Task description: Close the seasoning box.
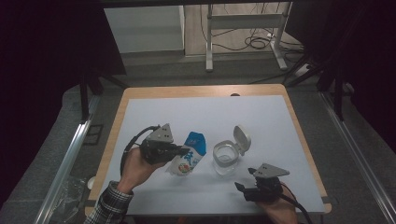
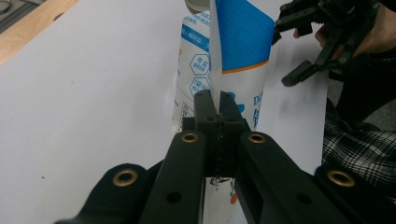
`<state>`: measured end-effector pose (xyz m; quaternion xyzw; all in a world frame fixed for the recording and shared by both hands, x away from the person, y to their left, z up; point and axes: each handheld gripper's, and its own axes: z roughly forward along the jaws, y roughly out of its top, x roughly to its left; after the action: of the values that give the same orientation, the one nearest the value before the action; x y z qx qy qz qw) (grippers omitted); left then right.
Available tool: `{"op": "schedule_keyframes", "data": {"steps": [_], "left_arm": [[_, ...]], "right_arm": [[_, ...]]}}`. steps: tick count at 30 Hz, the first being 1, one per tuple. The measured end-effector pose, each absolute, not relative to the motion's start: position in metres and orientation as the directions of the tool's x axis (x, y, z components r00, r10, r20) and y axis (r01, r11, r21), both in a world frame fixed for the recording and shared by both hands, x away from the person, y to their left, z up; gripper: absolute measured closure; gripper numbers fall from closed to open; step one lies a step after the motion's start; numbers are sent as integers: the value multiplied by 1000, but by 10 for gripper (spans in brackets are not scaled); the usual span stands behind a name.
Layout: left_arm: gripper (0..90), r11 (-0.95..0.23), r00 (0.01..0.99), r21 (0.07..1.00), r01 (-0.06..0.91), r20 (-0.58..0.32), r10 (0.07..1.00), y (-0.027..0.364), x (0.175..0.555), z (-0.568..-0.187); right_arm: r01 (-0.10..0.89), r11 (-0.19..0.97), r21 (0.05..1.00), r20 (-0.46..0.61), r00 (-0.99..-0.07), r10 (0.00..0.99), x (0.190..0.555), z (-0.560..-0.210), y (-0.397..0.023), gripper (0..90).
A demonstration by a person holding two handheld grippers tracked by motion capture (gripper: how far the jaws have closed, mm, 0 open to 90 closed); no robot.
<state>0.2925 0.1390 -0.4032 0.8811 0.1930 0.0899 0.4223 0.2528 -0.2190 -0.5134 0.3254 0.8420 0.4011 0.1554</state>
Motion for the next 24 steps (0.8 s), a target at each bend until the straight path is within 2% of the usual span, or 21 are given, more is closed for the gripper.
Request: {"op": "schedule_keyframes", "data": {"steps": [9,24], "left_arm": [[900,-564,910,782,264,-7,416,137,288,-403],[900,-572,911,777,262,-4,412,131,286,-395]], "right_arm": [[412,514,752,12,-789,615,248,-519,-193,303],[383,532,755,37,-835,548,244,-521,-153,313]]}}
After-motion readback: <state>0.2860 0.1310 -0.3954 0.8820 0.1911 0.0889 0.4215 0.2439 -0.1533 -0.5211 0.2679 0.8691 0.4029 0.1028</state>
